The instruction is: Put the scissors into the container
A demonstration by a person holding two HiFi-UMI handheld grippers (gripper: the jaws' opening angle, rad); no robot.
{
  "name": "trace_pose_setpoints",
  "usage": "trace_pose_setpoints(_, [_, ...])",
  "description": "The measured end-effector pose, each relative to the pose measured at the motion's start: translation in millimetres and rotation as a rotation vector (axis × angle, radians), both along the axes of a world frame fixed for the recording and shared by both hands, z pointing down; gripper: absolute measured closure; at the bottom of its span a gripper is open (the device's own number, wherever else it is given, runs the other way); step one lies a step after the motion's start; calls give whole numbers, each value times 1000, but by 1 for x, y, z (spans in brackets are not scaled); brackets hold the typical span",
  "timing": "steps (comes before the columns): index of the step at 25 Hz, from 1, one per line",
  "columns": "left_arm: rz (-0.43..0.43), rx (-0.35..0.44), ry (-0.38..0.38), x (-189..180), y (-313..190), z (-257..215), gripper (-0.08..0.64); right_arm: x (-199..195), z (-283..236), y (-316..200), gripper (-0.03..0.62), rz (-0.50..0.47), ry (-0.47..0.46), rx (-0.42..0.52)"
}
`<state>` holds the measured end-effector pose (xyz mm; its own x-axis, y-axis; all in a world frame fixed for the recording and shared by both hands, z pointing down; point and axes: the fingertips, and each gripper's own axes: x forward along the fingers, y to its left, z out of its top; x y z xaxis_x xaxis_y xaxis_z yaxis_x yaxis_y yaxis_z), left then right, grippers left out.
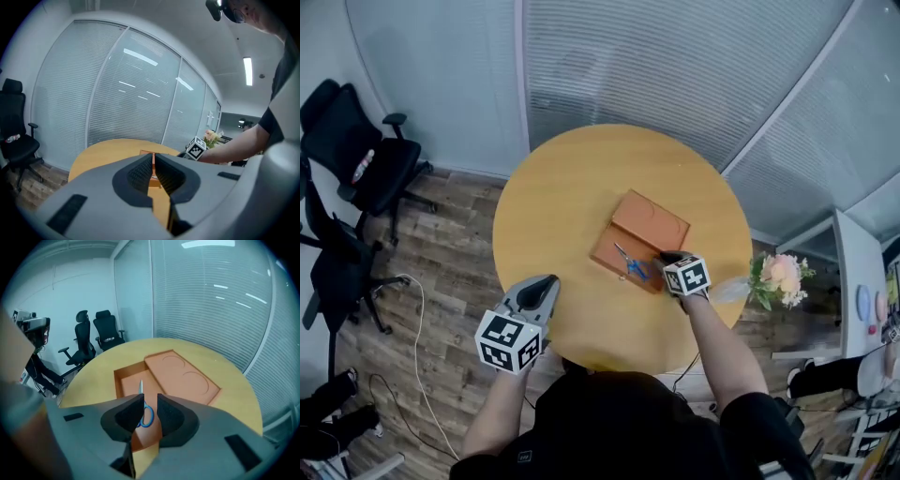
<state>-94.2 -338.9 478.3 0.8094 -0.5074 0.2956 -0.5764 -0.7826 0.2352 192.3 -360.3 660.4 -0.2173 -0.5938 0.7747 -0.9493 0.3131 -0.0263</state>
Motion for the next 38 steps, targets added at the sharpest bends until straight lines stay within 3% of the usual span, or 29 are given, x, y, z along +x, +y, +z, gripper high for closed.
trace_pose_setpoints(6, [119, 107, -52, 42, -8, -38, 534, 18, -62, 16, 499, 10, 16, 176])
trace_pose_setpoints(11, [63, 204, -28, 66, -35, -84, 534, 24, -125, 24, 504, -12, -55, 335])
trace_pose_setpoints(15, [52, 259, -5, 93, -41, -120, 534, 24, -203, 32, 532, -42, -71, 555])
trace_pose_setpoints(18, [75, 300, 10, 125, -40, -147, 534, 34, -273, 39, 541, -12, -88, 745])
trace_pose_setpoints(22, [115, 355, -5, 156, -22, -165, 534, 39, -359, 76, 549, 59, -252, 1001])
trace_pose_setpoints(24, [132, 363, -13, 165, -13, -166, 534, 39, -386, 99, 551, 67, -282, 1084])
trace_pose_setpoints(29, [125, 354, -4, 164, -5, -164, 534, 38, -393, 121, 555, 83, -183, 1136])
trace_pose_setpoints(38, [84, 329, -19, 155, -3, -144, 534, 55, -337, 112, 557, 131, -202, 1001])
